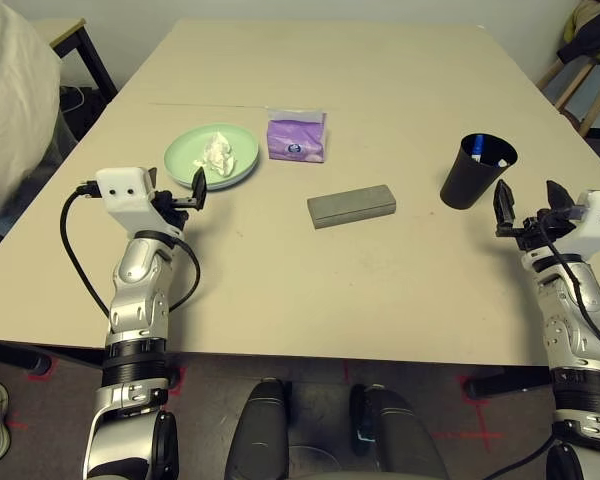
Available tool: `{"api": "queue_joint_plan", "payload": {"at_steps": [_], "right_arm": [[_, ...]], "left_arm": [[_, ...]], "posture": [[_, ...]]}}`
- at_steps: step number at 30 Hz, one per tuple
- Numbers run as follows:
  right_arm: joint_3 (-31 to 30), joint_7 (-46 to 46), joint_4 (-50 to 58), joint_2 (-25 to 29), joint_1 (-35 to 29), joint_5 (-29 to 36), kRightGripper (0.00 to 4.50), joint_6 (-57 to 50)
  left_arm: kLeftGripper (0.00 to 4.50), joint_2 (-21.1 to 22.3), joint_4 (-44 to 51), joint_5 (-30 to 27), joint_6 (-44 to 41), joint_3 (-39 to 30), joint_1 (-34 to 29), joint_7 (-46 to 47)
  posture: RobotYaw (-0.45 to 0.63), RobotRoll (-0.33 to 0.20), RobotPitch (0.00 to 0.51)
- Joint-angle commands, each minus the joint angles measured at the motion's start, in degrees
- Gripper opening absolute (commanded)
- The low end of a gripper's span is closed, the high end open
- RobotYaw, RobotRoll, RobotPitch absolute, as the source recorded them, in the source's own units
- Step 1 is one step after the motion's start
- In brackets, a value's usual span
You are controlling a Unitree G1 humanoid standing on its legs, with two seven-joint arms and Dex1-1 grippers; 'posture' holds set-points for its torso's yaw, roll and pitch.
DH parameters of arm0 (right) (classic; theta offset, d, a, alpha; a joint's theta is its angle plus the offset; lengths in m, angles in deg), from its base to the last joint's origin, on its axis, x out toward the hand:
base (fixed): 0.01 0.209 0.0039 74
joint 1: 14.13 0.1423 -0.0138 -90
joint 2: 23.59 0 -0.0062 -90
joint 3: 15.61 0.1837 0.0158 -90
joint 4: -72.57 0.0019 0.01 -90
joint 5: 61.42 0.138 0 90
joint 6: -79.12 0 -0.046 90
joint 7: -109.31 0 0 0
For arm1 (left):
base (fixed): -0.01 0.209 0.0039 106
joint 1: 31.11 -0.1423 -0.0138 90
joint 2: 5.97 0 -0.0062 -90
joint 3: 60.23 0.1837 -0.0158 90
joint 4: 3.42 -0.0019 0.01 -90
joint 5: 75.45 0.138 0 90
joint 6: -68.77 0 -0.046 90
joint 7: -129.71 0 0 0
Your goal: Organize and tidy the items on the table.
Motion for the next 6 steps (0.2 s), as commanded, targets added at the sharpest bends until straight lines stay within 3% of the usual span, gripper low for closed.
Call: {"api": "queue_joint_plan", "payload": {"at_steps": [1, 6], "right_arm": [[1.0, -0.7, -0.3, 0.1, -0.6, -0.3, 4.47, 0.5], [1.0, -1.0, 0.0, 0.3, -0.6, -0.5, 4.47, 0.4]], "left_arm": [[4.5, -0.3, -1.0, 0.0, 0.0, 0.3, -0.1, -0.2], [4.5, -0.3, -0.6, -0.1, -0.2, 0.2, -0.5, -0.1]], "posture": [[0.17, 0.0, 0.109], [0.17, 0.0, 0.108]]}}
